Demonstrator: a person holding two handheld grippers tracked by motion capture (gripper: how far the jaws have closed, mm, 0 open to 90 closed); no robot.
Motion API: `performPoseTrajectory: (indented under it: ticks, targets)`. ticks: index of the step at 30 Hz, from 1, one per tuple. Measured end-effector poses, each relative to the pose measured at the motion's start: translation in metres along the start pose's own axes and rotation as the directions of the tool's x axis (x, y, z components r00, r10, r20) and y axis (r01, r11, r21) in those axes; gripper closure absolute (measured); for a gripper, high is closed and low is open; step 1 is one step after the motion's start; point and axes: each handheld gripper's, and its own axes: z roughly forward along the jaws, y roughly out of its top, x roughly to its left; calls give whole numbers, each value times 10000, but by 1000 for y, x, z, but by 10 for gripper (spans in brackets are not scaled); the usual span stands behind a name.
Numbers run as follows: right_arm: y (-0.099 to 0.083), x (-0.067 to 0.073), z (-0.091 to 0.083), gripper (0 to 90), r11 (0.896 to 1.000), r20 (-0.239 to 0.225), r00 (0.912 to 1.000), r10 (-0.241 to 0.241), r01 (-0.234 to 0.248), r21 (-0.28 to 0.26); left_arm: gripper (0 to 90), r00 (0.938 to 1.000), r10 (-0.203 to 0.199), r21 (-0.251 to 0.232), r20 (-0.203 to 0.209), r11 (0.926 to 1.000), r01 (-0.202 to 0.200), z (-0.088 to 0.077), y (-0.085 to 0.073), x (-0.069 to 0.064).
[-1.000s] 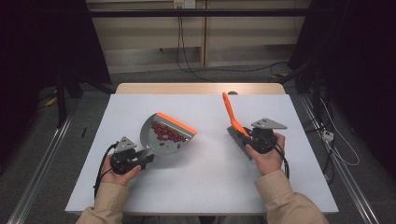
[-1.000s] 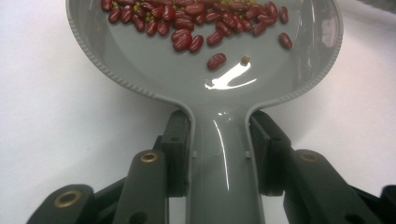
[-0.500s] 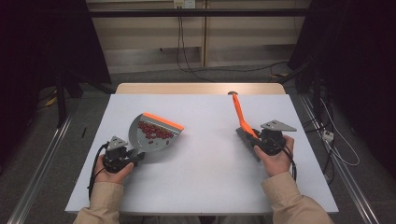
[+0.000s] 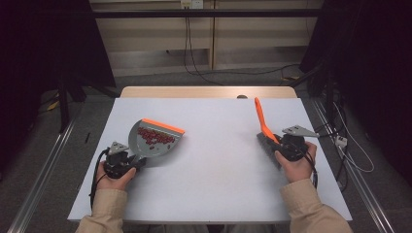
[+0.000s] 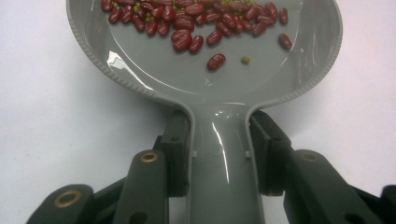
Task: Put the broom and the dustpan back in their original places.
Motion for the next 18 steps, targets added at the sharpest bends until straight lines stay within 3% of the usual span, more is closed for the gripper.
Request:
performPoseTrajectory:
  ticks: [18]
  targets:
    - [-5,-33,-3,714,10000,967,9953,35,-34,-18,630,9965,-549,264,-631,9980,567,3,1,10]
